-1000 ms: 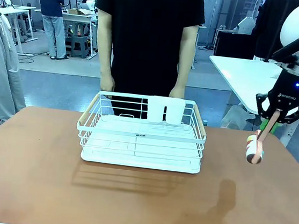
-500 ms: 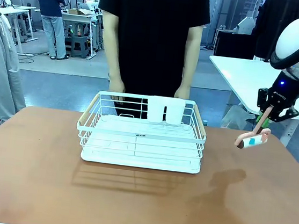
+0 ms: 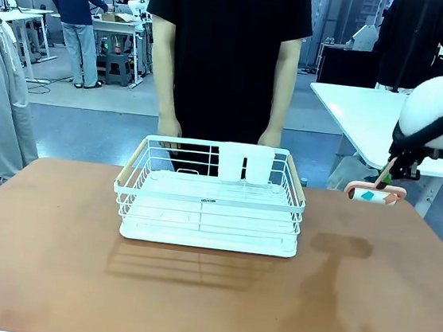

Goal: Clean the table.
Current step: Place the Lint Roller down when the Dish drying rack is positioned in the middle of the table.

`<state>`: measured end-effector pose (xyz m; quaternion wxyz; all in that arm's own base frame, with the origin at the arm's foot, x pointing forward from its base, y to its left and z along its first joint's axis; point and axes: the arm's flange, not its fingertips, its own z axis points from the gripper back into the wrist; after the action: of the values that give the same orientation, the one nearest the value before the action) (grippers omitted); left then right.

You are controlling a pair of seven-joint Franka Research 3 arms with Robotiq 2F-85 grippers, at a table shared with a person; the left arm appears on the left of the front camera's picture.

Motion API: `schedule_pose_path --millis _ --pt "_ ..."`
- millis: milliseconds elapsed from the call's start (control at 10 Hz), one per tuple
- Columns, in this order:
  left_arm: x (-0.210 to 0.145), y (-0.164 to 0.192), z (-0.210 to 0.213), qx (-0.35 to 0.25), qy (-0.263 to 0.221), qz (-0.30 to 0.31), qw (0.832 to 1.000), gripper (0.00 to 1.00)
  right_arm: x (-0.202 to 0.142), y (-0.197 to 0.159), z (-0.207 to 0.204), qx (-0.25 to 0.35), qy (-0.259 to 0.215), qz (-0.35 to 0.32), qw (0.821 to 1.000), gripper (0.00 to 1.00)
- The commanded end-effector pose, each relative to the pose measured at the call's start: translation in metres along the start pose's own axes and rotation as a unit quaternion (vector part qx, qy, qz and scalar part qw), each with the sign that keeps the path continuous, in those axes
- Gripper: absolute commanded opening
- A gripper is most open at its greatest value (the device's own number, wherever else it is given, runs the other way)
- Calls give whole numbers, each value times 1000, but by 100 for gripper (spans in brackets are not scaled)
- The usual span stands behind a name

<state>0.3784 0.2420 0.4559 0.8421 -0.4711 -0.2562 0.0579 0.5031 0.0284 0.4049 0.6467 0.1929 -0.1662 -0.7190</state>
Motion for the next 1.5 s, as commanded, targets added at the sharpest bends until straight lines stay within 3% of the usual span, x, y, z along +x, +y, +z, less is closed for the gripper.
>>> schedule_pose_path --millis 0,700,1300,1400 --pt "0 0 2 -9 -4 -2 1000 100 -7 -18 -17 31 -13 -10 999 21" --pt "0 0 2 -9 -4 -2 1000 100 11 -45 -59 8 28 17 999 21" --pt "0 0 2 -9 -4 -2 1000 100 21 -52 -54 4 32 24 999 21" --pt "0 0 2 -9 -4 -2 1000 100 19 -52 -50 3 32 38 999 41"
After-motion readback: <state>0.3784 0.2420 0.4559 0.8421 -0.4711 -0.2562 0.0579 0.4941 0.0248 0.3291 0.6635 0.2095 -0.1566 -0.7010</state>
